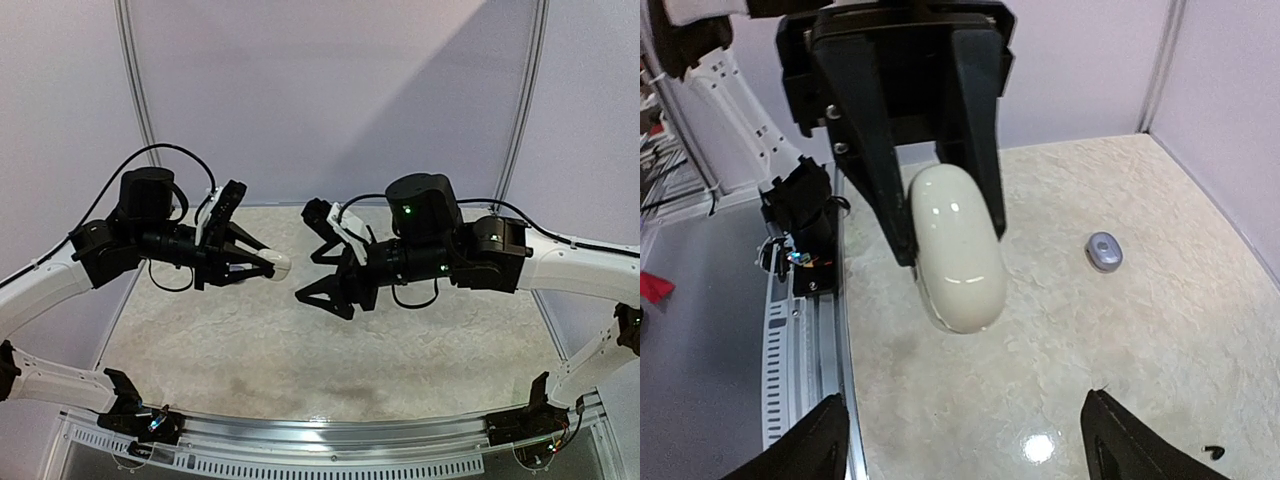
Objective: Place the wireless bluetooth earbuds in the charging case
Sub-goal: Pass from the left arm to the right
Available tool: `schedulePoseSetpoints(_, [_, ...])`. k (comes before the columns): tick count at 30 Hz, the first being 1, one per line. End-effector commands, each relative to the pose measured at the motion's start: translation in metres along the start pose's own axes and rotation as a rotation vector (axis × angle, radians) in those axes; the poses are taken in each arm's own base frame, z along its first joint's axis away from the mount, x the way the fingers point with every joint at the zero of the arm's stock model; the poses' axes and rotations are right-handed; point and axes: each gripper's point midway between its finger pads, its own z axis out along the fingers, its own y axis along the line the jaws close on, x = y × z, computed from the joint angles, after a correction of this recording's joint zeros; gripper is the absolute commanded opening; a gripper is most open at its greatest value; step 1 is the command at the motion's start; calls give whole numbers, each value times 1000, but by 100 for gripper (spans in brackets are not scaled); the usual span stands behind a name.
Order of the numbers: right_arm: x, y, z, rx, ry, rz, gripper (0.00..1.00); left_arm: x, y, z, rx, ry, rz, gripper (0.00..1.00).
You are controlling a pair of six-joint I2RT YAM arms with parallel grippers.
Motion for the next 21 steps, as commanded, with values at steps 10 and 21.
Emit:
schedulePoseSetpoints(10, [-25,20,28,-150,-14,22,46,1,-34,-4,95,-32,78,0])
schedulePoseSetpoints(21, [-28,31,29,-221,-24,54,16,2,-35,1,99,-26,71,0])
